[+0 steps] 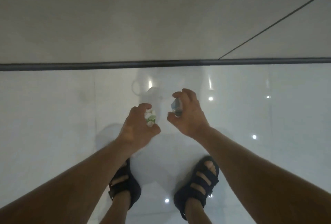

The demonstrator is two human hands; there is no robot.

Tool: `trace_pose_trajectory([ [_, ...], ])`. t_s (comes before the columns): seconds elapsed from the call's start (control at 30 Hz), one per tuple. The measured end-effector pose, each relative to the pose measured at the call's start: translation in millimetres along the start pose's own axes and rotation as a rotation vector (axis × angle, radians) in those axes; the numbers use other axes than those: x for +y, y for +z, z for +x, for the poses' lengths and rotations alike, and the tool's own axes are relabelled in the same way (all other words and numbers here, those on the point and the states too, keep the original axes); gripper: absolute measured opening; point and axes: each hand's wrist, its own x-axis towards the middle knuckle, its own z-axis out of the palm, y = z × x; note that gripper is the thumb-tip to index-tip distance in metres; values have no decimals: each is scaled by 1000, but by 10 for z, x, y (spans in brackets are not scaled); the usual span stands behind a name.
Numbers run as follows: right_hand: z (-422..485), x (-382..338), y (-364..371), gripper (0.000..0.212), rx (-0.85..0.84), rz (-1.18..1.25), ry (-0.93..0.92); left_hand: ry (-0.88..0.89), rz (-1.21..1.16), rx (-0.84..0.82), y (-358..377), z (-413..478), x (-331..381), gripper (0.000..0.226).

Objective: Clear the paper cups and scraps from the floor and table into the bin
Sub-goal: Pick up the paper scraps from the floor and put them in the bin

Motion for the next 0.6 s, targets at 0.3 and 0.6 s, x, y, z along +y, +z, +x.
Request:
trace_pose_trajectory([
  [0.3, -1192, -1955, -1343, 60, 34, 93, -78, 179, -73, -20, -1548, -1694, 1060, 61],
  [0.6, -2426, -3335, -2067, 59, -45, -41, -208, 125, -210, 222, -2777, -3485, 1195, 59],
])
